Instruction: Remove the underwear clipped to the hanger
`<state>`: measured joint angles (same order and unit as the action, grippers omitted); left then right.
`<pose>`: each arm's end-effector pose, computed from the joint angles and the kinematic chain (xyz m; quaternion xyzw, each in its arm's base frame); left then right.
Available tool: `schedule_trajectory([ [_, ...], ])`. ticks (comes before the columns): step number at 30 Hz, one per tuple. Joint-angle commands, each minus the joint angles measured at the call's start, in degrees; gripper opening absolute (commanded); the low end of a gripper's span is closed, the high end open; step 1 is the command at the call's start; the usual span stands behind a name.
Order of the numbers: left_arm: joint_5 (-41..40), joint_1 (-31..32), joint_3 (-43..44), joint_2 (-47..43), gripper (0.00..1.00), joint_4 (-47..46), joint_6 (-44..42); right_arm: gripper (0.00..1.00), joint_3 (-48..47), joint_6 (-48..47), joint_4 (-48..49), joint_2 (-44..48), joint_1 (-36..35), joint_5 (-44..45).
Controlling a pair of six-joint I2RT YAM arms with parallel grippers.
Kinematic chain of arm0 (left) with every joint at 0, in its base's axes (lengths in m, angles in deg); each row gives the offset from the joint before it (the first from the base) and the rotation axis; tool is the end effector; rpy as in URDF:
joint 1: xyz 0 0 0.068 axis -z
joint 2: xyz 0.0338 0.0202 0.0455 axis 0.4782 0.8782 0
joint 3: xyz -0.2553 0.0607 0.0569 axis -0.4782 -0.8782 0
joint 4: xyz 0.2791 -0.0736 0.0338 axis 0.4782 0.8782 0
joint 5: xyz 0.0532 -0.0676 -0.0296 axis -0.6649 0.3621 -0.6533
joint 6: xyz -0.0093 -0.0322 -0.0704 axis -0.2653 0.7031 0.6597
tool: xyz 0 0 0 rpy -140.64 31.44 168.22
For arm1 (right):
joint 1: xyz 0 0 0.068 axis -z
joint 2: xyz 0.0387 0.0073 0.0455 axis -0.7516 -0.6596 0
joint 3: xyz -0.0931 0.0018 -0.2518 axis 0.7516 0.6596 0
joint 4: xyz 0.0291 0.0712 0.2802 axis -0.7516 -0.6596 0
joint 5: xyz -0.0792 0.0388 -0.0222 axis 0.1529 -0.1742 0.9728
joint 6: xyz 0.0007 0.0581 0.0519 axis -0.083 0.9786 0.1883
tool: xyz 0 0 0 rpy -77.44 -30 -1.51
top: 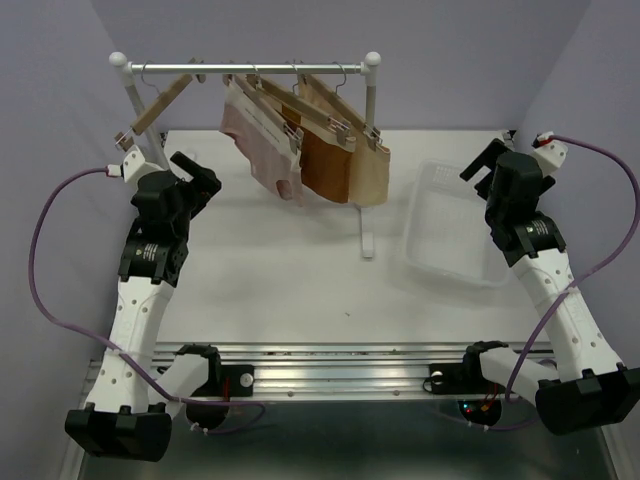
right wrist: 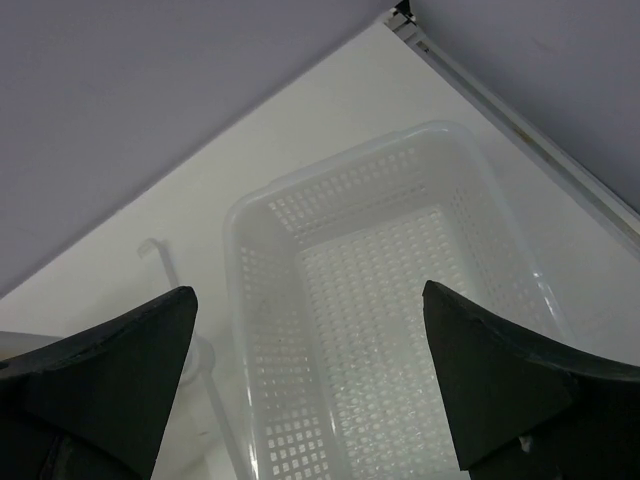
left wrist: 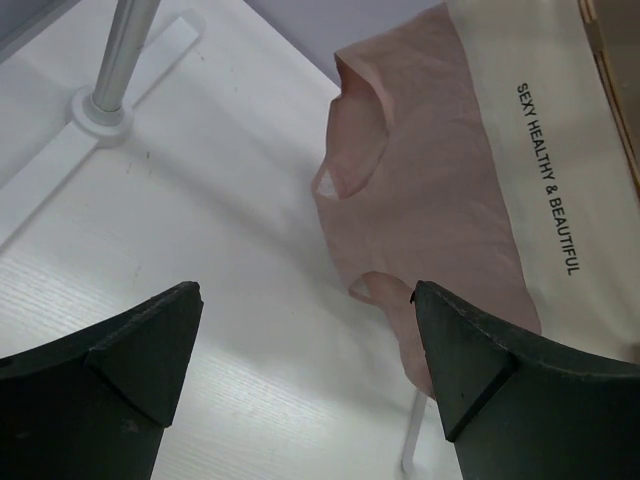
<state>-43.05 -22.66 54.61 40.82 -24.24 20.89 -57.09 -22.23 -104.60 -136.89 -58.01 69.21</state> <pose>0.2661 -0.0117 0.3948 -0.2803 0.7180 -0.1467 0.6199 0.2890 0.0100 0.3840 0.3016 0.7324 -0.0339 0.6094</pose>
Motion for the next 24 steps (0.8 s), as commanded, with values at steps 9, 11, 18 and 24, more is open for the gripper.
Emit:
schedule_trajectory([
  [9,13.3,1.2,12.5,8.6,0.99,-10.3,-1.9,1.00,3.0,-2.7,8.0,2.9,0.1,-9.8],
  [11,13.2,3.3,16.7,12.4,0.99,-10.3,-2.7,1.00,2.8,-4.4,8.0,2.8,0.1,-10.3],
  [18,9.9,9.8,30.8,23.1,0.99,-8.9,-5.9,1.00,2.3,-6.1,7.7,1.6,0.1,-13.7],
  [24,9.7,10.9,41.7,32.5,0.99,-3.7,-8.1,1.00,2.7,-6.8,7.7,1.3,0.1,-14.0],
])
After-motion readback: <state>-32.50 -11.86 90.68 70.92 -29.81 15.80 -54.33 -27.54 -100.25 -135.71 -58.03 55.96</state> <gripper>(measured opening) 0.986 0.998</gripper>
